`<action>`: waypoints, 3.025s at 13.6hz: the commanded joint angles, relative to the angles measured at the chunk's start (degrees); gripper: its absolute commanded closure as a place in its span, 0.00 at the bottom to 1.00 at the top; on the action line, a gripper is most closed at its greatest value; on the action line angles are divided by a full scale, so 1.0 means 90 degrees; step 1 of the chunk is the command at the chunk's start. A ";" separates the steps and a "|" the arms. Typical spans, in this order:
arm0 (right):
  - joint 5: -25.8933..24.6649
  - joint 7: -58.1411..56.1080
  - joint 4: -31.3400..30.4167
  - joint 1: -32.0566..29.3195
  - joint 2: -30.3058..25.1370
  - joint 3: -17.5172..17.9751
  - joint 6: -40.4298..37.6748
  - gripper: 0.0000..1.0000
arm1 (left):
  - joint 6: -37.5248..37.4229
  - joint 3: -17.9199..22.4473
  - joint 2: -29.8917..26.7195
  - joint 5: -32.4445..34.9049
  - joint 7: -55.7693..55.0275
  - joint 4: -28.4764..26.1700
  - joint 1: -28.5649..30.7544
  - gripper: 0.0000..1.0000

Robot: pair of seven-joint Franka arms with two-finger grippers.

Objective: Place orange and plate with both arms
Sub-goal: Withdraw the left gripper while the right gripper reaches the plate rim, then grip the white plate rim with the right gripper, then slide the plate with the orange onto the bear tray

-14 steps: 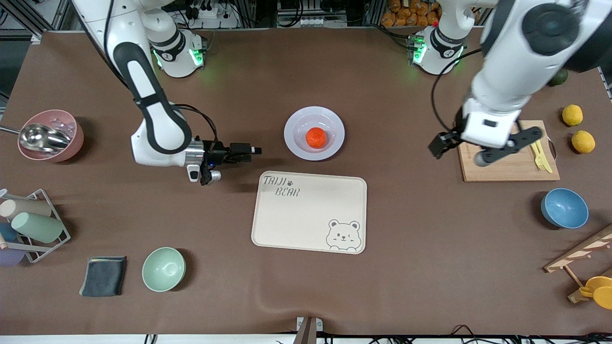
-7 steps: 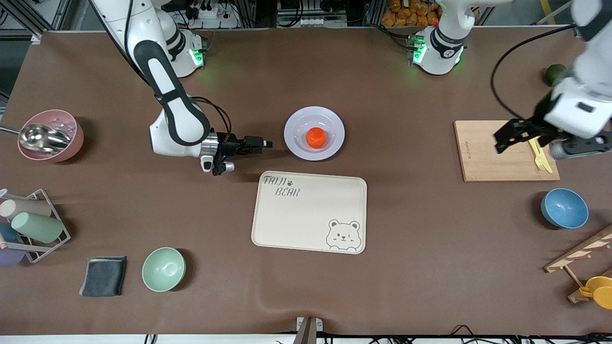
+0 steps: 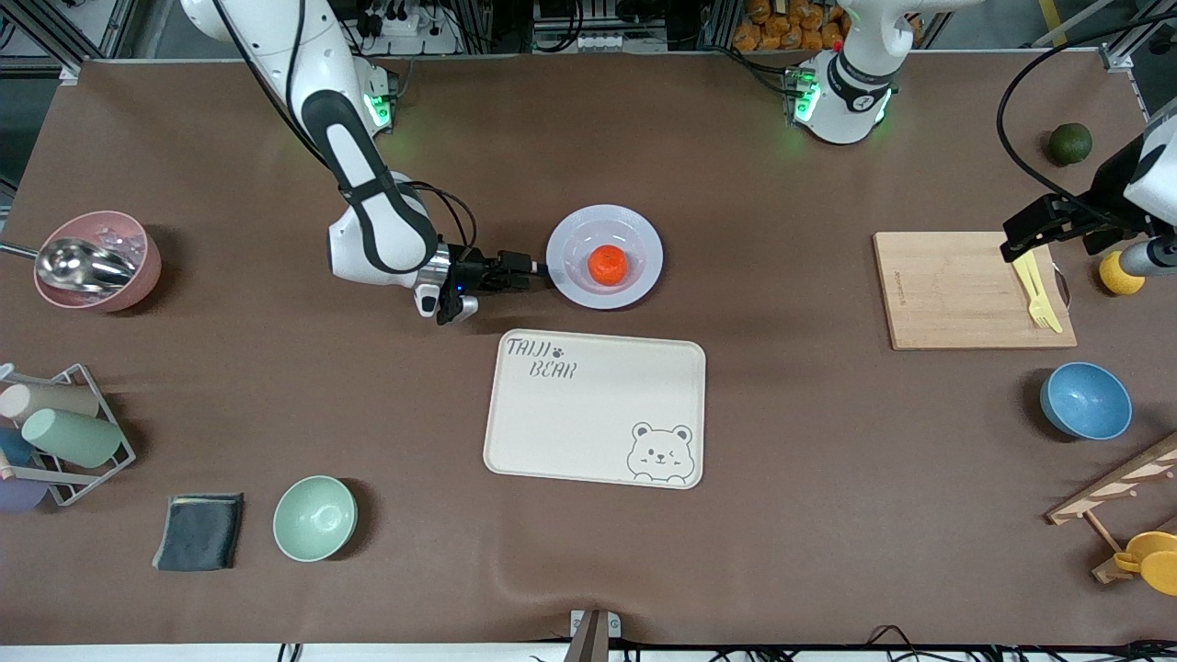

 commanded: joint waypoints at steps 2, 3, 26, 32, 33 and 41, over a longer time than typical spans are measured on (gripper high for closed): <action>0.0739 -0.0196 -0.0013 0.0508 0.0032 -0.0058 0.0313 0.19 | -0.0051 0.0074 -0.0241 -0.0109 0.0190 -0.0200 -0.0024 0.00; 0.0779 -0.0351 -0.0013 0.0519 0.0041 -0.0058 0.0353 0.22 | -0.0051 0.0074 -0.0231 -0.0109 0.0180 -0.0209 -0.0015 0.00; 0.2049 0.0338 0.0241 0.0588 0.0062 -0.0038 0.0265 1.00 | -0.0041 0.0064 -0.0036 -0.0119 0.0063 -0.0170 0.0122 0.00; 0.2068 0.0751 0.0270 0.0334 -0.0203 -0.0048 -0.0514 1.00 | -0.0002 0.0064 0.0042 -0.0070 0.0092 -0.0121 0.0103 0.00; 0.2068 0.0761 0.0261 0.0266 -0.0222 -0.0048 -0.0603 1.00 | 0.0036 0.0055 0.0071 -0.0070 0.0092 -0.0122 0.0074 0.00; 0.2264 0.0536 0.1175 -0.0261 0.0116 -0.0087 -0.0487 1.00 | 0.0095 0.0035 0.0111 -0.0051 0.0121 -0.0122 0.0064 0.00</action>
